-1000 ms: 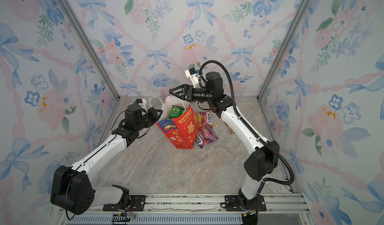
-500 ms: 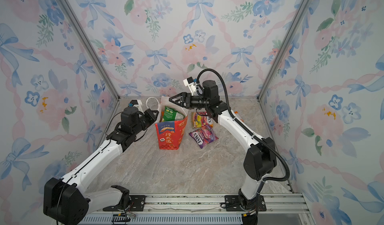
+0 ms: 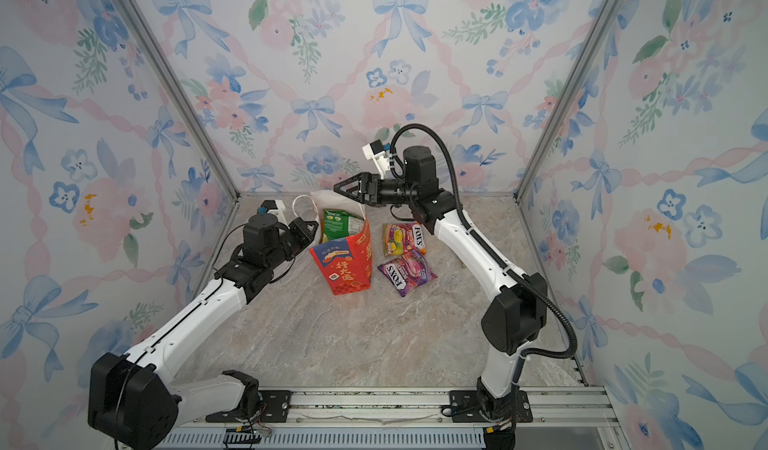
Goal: Place the snacks into the paper bag
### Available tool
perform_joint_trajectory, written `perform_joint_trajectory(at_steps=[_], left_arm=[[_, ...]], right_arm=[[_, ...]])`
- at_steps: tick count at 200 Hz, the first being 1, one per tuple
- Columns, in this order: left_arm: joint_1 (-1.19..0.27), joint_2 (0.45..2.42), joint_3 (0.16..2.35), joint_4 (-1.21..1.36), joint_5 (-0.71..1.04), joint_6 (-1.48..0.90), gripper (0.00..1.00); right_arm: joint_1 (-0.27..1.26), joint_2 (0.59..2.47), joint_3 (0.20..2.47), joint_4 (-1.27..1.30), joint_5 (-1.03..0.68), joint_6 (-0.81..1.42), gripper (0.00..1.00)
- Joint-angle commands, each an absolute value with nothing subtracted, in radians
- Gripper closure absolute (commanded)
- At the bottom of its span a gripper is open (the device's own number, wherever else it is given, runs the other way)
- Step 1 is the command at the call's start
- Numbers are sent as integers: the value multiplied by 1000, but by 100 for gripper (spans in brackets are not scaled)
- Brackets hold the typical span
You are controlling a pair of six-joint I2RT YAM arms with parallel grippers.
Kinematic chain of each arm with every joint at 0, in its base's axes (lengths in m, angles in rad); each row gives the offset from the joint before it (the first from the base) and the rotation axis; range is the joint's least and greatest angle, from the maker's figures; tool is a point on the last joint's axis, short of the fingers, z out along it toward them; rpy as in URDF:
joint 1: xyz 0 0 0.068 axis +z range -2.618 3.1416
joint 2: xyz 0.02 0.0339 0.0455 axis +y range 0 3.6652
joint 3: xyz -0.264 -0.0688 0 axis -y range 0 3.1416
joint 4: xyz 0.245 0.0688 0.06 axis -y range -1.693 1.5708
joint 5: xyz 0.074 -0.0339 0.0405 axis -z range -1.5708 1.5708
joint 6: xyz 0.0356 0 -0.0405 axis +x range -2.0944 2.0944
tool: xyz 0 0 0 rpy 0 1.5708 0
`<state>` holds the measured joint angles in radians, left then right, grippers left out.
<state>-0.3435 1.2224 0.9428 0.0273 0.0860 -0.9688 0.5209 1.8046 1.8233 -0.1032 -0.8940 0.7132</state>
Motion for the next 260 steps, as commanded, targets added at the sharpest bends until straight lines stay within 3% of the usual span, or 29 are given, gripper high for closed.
perform_joint_trajectory(at_steps=[1,40,77,129,173,260], left_arm=[[-353,1224,954,37,96,-951,94],[-349,1236,926,37,96,-965,93],[-348,1226,960,19,84,-939,93],[-344,1212,917,17,83,-951,93],[-336,1210,908,17,84,-951,93],[-333,1197,920,17,89,-948,93]], right_arm=[[527,1801,1852,-72,-926,682,15],[526,1794,1741,16,-925,739,15],[523,1785,1814,-141,-923,665,14],[485,1681,1638,-217,-876,630,11],[441,1567,1587,-471,-858,445,0],[321,1298,1397,-782,-752,246,3]])
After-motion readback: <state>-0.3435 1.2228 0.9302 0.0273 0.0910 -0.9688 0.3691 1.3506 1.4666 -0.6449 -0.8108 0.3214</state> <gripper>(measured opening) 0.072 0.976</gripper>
